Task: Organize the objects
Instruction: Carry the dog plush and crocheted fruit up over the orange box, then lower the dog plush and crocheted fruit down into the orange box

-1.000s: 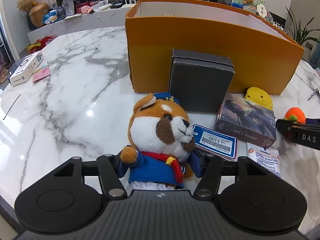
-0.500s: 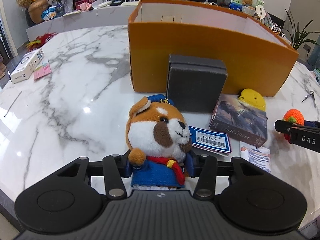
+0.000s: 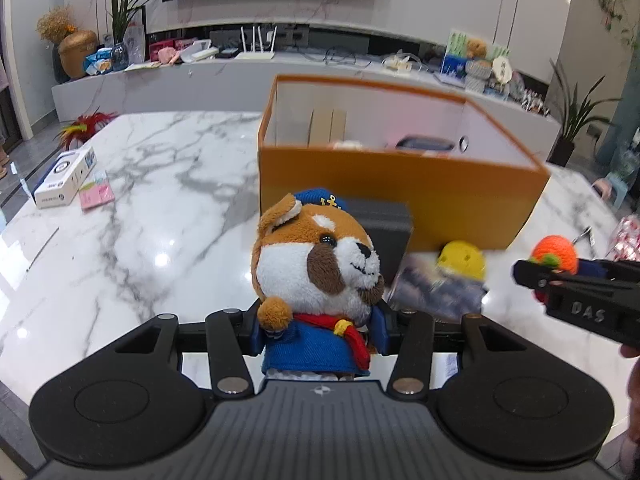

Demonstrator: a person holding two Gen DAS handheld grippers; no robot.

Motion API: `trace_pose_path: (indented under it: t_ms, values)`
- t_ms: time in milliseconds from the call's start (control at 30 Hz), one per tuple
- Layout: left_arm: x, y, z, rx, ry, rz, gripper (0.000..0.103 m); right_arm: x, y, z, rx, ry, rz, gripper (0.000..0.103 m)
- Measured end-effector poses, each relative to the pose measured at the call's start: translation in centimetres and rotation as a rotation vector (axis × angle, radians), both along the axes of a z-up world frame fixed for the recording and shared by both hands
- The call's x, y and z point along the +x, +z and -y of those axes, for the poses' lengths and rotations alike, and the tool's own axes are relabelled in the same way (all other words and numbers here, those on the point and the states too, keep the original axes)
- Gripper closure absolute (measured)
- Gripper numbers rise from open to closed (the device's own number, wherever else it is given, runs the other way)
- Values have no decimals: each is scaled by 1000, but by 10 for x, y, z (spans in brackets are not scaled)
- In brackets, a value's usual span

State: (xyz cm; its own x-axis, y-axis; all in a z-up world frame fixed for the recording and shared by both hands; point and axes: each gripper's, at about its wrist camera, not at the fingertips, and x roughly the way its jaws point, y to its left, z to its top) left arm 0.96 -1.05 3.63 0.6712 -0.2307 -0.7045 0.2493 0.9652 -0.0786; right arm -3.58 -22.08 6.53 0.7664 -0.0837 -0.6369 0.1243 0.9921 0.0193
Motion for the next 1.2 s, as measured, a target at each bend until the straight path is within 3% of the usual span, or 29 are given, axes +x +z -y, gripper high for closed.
trace_pose_path:
  t_ms: [233, 333, 433, 567, 733, 1000, 1200]
  values:
    - [10, 38, 5, -62, 3, 81, 47, 0, 41, -12, 29, 1, 104, 55]
    - [22, 61, 14, -67, 26, 157, 47, 10, 65, -15, 45, 7, 161, 55]
    - [44, 78, 21, -95, 54, 196, 47, 24, 88, -11, 57, -9, 214, 55]
    - [85, 79, 28, -139, 67, 184, 47, 56, 100, 5, 87, -47, 241, 55]
    - [138, 56, 38, -124, 77, 126, 47, 106, 85, 21, 109, -74, 203, 55]
    - [183, 33, 48, -117, 69, 78, 47, 159, 40, 39, 173, -84, 99, 55]
    - [204, 16, 56, -43, 91, -3, 47, 180, 20, 53, 170, -98, 39, 55]
